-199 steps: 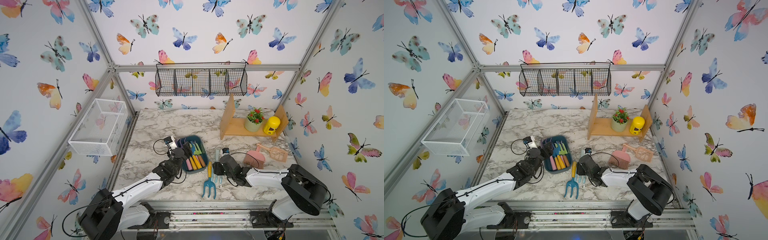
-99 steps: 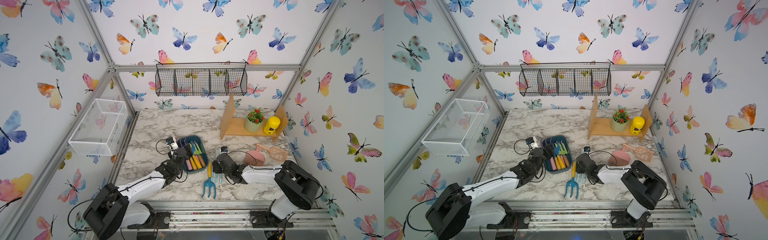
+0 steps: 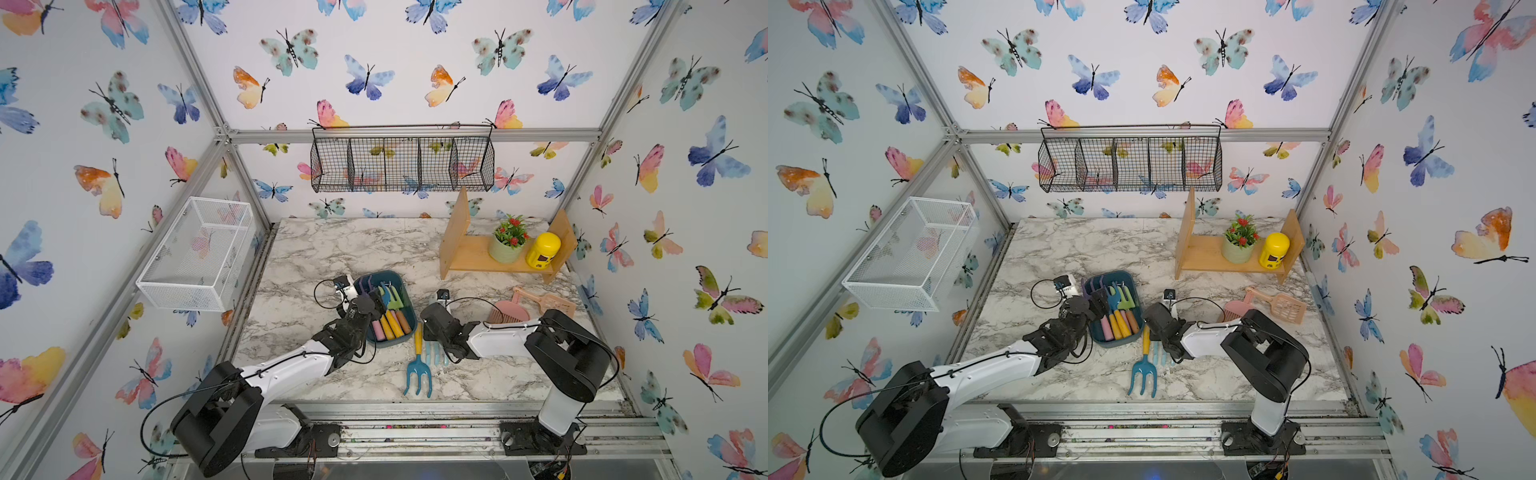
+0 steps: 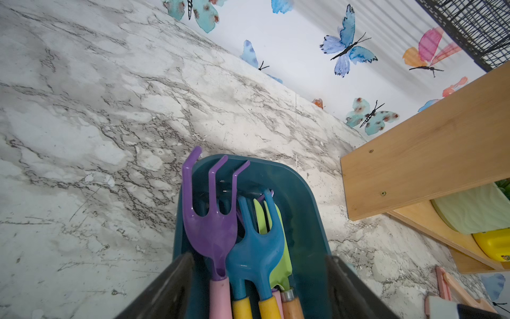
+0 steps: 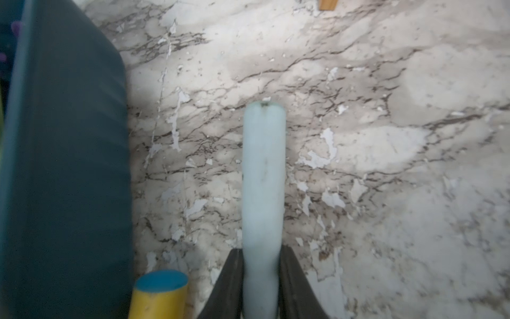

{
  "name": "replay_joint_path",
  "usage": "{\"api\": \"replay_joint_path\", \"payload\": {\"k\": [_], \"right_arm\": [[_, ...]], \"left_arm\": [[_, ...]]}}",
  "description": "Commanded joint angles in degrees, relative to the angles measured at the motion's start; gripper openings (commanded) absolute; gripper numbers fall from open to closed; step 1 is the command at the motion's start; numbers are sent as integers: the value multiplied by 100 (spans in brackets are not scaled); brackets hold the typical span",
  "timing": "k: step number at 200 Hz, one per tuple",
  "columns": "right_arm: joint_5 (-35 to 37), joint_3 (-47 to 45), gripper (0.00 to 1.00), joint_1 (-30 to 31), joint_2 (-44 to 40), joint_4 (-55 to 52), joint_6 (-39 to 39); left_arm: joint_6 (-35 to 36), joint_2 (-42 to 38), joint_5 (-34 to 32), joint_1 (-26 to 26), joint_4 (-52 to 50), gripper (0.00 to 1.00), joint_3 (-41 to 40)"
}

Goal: Put the rake into the storage box
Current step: Pick up the rake at the center of the board.

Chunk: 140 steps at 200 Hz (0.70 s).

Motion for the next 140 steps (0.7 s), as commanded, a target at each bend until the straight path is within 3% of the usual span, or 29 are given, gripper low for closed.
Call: {"api": "replay_joint_path", "payload": {"k": [1,24,72,106,140], "right_arm": [[332,-241,17,2,-99,-669,222],[250,-609,15,2,-672,-342,225],[-640,-1484,17,2,-2255,719,-233],[-1504,-2013,17,2,-3105,1570,-593],[-2299,-2196,17,2,-3268,2156,-734]], "left_arm": [[155,35,295,15,100,82,200],[400,143,855,19,242,92,316],[712,589,2549,32,925,94,505],[722,820,3165,30,1256,93,551],[610,1008,3532,33,1529,93,564]]}}
